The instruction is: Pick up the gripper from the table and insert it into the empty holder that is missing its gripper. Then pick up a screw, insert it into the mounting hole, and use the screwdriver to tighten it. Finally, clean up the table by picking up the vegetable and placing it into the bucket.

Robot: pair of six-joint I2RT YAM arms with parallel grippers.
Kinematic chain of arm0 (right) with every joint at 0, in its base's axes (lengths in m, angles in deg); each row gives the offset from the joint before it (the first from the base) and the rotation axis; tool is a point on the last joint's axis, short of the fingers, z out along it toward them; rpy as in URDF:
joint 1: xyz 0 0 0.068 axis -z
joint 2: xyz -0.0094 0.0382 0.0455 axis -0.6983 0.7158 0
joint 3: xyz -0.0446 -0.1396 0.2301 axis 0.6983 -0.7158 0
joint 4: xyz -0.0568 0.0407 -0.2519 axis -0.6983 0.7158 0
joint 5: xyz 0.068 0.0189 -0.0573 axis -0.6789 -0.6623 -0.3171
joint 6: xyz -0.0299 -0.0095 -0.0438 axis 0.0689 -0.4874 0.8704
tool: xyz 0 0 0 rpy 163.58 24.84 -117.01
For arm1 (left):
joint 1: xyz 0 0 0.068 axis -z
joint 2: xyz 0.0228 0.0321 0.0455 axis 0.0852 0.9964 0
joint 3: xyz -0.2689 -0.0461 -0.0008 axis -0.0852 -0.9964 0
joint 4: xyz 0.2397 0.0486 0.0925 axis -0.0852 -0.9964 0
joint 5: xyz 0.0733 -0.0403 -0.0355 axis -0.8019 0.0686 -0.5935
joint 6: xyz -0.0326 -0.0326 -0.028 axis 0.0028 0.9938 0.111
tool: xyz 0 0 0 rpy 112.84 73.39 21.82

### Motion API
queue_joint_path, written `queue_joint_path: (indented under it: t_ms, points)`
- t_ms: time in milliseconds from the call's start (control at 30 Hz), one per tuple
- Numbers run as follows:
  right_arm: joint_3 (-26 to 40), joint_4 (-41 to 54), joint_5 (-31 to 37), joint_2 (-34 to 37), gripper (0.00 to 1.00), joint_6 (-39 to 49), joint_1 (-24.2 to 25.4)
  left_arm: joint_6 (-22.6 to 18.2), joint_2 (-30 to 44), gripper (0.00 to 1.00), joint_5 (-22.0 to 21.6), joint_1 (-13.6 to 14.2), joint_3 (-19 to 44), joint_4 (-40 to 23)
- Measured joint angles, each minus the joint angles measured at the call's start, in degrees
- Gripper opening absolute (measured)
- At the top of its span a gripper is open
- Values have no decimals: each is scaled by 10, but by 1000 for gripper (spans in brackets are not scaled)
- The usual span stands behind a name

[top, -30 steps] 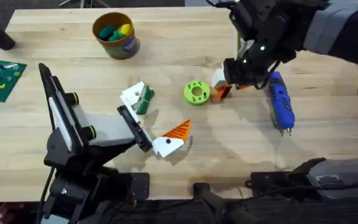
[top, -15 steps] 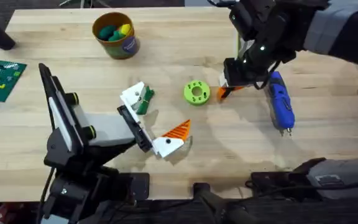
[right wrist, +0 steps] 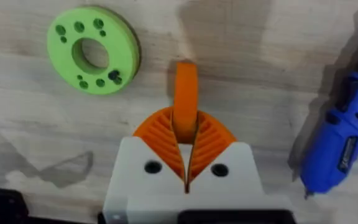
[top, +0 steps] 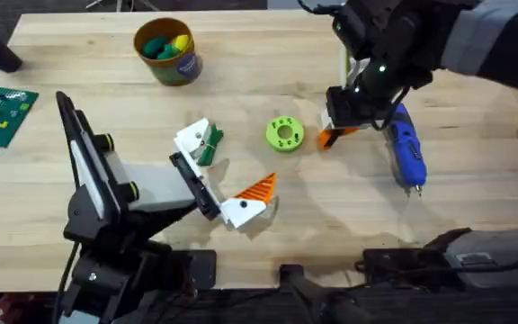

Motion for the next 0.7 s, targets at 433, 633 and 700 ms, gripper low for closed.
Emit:
queue_joint_path:
  t_ms: [433,633,700]
  points:
    - [132,117,2,-14,18,37,0,0,0,986,0,0,0,0]
    - [147,133,2,-43,18,39,0,0,0,986,0,0,0,0]
    - [149,141,2,-49,18,39,0,0,0,986,0,0,0,0]
